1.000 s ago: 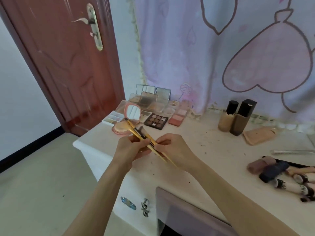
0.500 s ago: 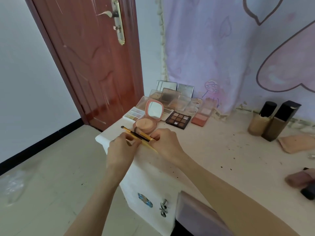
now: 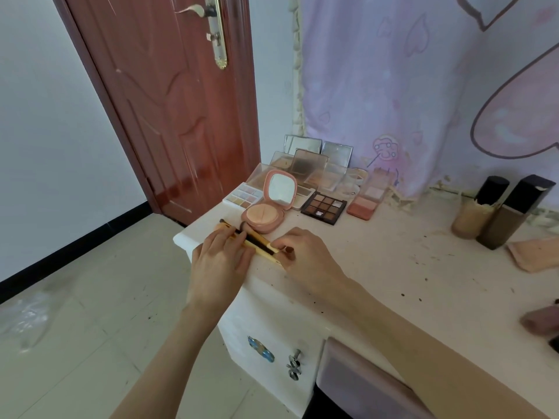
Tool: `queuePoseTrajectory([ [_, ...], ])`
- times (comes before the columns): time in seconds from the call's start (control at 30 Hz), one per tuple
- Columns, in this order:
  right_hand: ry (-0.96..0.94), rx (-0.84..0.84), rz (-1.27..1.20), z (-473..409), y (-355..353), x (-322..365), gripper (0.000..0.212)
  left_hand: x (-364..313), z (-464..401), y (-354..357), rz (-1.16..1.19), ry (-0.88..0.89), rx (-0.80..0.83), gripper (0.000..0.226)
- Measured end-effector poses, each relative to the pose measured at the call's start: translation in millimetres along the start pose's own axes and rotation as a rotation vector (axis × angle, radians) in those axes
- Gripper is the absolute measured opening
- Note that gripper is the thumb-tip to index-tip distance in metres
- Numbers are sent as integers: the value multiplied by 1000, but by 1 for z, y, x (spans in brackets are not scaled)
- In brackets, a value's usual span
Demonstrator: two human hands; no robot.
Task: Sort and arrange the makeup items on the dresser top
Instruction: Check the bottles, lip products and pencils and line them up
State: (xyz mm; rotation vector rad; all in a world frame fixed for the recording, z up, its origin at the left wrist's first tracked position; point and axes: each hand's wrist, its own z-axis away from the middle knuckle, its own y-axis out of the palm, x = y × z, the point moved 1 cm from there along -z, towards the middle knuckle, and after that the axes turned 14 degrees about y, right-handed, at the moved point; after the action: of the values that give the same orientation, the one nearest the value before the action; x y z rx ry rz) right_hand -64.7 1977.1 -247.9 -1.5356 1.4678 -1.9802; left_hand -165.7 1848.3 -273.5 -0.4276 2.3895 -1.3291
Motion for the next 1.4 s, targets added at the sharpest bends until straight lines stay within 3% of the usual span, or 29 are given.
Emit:
queuePoseTrajectory([
  [0.17, -84, 9, 169, 3, 0, -7, 38, 1, -1, 3, 15, -59, 48, 45],
  [0.37, -87, 66, 52, 12, -11, -13, 40, -7, 5, 0, 37, -49, 259, 67],
  [0.47, -41, 71, 52, 24, -30, -26, 43, -21, 6, -1, 77, 19, 239, 76],
  [0.7, 59, -75, 157, 69, -90, -68, 44, -90, -18, 3, 203, 357, 145, 69],
  [0.9, 227, -208, 224, 132, -153, -116, 41, -185, -26, 14, 360, 587, 231, 68],
  [1.03, 393, -266, 237, 182, -188, -151, 37, -244, -26, 25, 441, 717, 300, 49],
  [1.2, 529, -383, 346, 232, -215, -204, 34, -311, -36, 33, 543, 832, 347, 42],
  [1.3, 592, -426, 442, 253, -218, -232, 41, -346, -52, 43, 520, 857, 345, 36],
  [1.4, 644, -416, 478, 265, -216, -254, 63, -379, -66, 51, 482, 890, 355, 35],
])
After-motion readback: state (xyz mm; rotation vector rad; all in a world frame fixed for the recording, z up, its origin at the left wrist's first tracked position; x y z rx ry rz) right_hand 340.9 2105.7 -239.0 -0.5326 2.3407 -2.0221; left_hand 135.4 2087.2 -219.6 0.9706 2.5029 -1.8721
